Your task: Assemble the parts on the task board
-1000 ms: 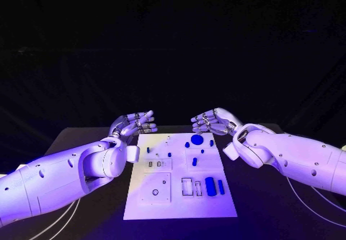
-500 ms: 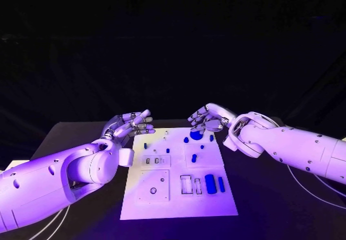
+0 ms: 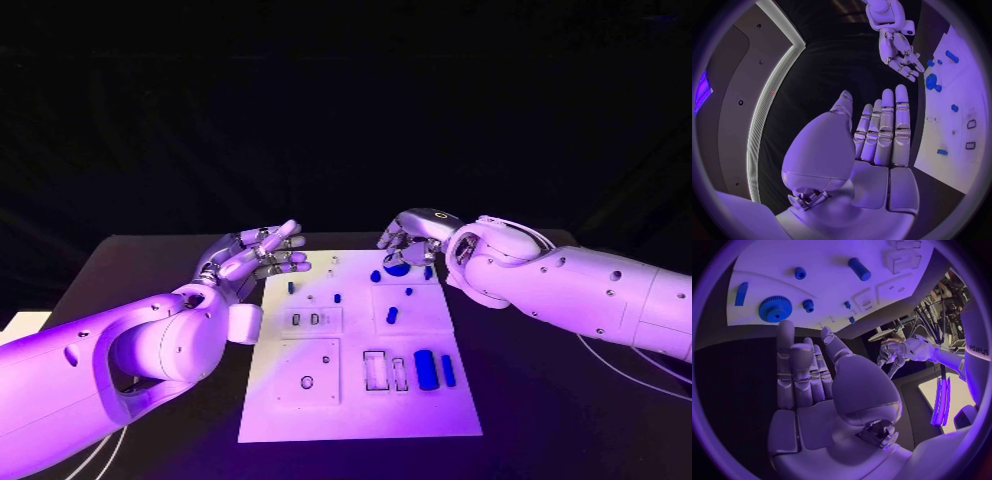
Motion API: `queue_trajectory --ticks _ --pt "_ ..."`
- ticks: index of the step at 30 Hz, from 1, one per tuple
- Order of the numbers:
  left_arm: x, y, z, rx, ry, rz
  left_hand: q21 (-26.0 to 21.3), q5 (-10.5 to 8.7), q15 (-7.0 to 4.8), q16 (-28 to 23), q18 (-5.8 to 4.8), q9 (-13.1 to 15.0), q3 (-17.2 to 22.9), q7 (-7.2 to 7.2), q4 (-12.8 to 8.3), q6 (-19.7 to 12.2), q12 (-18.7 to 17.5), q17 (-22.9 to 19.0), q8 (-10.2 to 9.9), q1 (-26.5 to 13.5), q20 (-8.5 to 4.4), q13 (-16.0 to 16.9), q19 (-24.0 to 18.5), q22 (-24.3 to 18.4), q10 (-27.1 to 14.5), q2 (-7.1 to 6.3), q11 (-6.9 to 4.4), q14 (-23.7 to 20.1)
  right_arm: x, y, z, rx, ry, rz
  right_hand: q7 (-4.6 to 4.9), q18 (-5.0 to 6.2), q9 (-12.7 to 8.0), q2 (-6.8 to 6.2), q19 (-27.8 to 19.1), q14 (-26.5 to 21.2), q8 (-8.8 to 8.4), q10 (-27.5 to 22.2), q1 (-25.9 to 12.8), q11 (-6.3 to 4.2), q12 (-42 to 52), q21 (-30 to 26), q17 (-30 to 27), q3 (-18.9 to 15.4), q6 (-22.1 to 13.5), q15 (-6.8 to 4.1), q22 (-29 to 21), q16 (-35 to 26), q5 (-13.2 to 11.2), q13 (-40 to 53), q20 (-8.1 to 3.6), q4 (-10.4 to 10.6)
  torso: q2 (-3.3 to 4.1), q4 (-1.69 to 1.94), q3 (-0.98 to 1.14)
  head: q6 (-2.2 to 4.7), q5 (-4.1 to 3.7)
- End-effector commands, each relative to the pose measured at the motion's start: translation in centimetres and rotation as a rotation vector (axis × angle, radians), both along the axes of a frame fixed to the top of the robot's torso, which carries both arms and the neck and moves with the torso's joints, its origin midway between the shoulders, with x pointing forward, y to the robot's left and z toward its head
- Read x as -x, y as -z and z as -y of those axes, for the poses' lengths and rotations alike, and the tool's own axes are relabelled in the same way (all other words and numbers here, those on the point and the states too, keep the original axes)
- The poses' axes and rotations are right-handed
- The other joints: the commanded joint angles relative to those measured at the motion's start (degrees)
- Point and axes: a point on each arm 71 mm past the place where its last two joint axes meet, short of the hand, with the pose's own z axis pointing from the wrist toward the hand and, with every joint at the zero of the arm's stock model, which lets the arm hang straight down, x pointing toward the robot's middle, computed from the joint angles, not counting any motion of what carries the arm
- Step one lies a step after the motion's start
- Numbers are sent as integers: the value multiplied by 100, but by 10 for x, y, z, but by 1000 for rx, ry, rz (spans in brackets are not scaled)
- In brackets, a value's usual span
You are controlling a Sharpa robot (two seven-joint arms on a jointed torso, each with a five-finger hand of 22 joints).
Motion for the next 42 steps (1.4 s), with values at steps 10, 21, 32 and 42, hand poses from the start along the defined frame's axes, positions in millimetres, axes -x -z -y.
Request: queue_trajectory --ticks 10,21,32,42 --pt "4 -8 4 23 32 4 -31 -27 3 -19 88 -5 -10 14 -41 22 -36 14 -29 -5 -2 4 38 1 43 47 -3 58 -5 5 -12 180 4 20 -30 31 2 -53 -214 99 -3 -108 -52 16 -24 330 389 198 93 36 225 429 -27 -7 31 -3 206 76 -31 30 -30" --pt "4 -9 5 23 35 3 -30 -27 4 -16 88 -7 -23 22 -50 16 -45 33 -42 -11 -2 3 48 4 37 44 1 66 -5 10 -18 221 -25 -24 -63 -18 13 -50 -144 146 27 -51 -57 -7 -8 731 722 377 256 20 677 730 24 -8 29 -7 286 122 -24 25 -64" --pt "3 -8 6 23 36 2 -32 -28 6 -16 88 -8 -35 28 -55 11 -52 47 -52 -18 -1 2 53 5 31 40 5 68 -5 11 -18 245 -29 -32 -85 -67 11 -47 -67 178 20 78 -82 -35 -10 1102 1012 641 397 -6 1083 995 0 -10 11 -9 337 141 -29 34 -96" --pt "3 -8 5 22 35 0 -32 -28 6 -16 88 -8 -35 28 -55 11 -52 47 -52 -18 -1 2 53 5 31 40 5 68 -5 12 -19 253 -30 -31 -125 -114 31 90 23 173 53 275 -14 -91 -1 1427 1154 1072 611 -50 1460 1142 -291 -5 -24 1 377 157 -41 64 -112"
